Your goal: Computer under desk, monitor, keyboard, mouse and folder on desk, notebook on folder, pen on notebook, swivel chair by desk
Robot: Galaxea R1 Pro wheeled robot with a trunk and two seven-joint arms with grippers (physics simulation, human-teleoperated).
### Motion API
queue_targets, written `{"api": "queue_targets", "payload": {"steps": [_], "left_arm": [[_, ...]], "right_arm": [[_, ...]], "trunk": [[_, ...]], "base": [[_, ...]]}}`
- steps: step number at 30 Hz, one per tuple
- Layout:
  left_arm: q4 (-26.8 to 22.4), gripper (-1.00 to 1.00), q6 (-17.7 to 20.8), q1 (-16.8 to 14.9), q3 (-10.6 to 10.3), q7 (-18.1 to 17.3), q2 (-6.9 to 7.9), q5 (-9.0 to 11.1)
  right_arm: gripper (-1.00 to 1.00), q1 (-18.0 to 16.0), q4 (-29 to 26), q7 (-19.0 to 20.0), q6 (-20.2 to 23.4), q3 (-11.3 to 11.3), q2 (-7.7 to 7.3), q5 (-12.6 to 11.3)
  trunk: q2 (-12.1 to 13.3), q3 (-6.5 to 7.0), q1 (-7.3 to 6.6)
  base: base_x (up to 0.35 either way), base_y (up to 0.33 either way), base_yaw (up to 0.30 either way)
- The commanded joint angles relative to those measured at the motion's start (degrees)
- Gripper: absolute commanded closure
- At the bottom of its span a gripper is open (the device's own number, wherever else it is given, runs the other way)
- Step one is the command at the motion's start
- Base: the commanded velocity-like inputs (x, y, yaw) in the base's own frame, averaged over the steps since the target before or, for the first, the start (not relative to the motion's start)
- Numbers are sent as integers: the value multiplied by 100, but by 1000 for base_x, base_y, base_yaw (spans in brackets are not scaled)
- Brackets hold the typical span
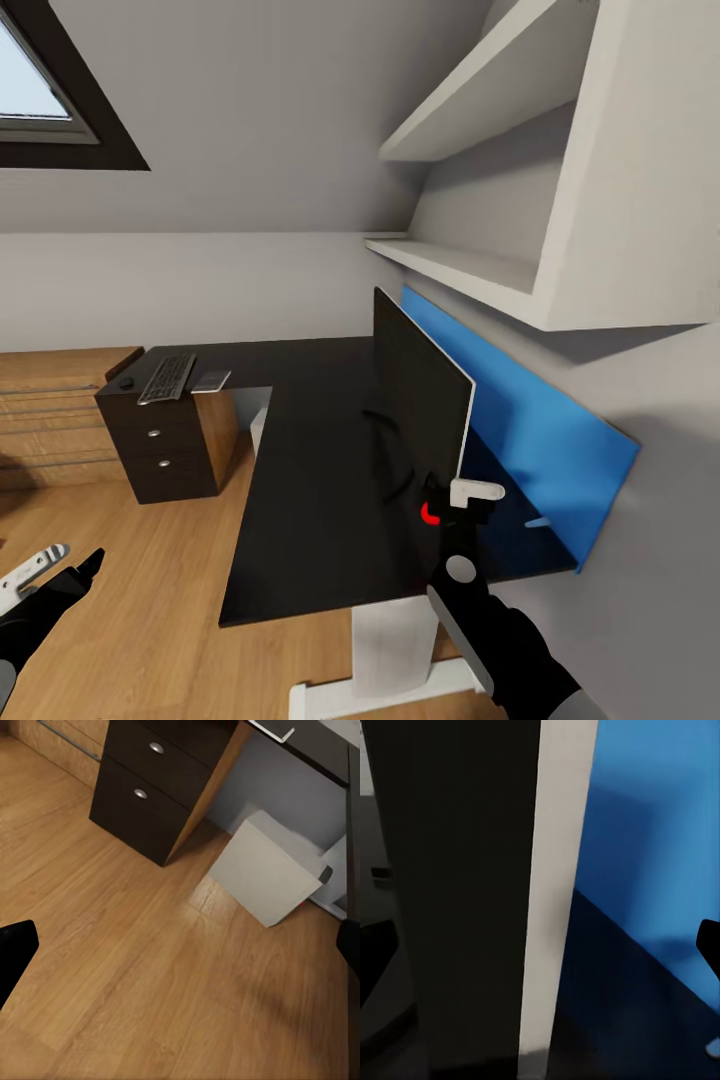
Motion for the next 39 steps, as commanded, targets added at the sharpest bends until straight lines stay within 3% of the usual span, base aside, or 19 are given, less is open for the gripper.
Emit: {"api": "queue_targets", "payload": {"steps": [1,33,39], "left_arm": [[-9,-100,27,-3,1,39,1,60],[1,-100,38,-2,2,34,-7,74],[7,-100,47,-3,-6,37,-9,80]], "right_arm": [[-100,-6,-6,-35,10,15,-3,-35],[-100,-6,-1,-35,15,28,8,-45],[-100,-6,-23,-31,-67,43,153,-54]], "trunk": [[-5,-7,0],[-5,-7,0],[-5,-7,0]], "base": [[-85,-2,0],[-310,0,0],[-332,0,0]]}}
